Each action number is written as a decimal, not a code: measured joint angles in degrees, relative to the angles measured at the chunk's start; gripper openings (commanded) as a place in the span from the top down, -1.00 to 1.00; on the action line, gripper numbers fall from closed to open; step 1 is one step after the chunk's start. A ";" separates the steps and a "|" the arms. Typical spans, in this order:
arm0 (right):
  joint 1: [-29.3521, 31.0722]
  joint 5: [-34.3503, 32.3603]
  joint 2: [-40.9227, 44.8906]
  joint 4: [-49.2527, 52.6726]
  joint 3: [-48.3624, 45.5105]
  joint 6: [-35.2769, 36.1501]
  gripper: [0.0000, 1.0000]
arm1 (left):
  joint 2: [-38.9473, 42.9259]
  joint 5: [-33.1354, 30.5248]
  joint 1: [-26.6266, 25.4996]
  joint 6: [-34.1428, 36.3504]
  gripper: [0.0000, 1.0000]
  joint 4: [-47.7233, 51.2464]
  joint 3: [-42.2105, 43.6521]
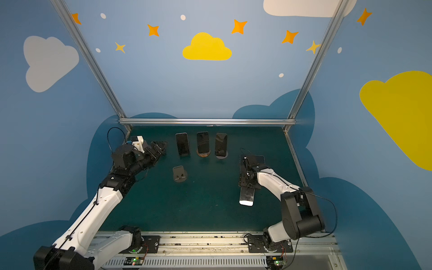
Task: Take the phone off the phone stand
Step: 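Lower the mint-green phone flat onto the table beside the flat phones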
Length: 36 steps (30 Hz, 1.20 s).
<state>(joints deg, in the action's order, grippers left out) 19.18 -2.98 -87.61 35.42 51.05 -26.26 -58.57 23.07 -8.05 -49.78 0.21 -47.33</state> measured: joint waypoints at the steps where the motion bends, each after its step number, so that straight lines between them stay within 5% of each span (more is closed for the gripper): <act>1: -0.31 1.07 -2.29 1.86 2.29 -0.33 -0.12 | 0.00 0.00 0.00 0.00 -0.98 0.02 0.00; 27: -0.66 6.49 -8.90 9.55 5.27 -1.75 -0.18 | 1.38 -1.09 0.00 1.31 -0.99 0.33 0.00; 36: 0.11 2.38 -9.64 14.80 6.03 -2.29 -0.20 | 1.46 -1.79 0.00 2.45 -0.99 0.90 0.00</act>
<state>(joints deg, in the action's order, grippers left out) 19.29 -0.60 -97.25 50.22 57.08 -28.56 -57.10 21.28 -8.05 -47.33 1.10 -47.33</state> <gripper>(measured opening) 0.725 0.996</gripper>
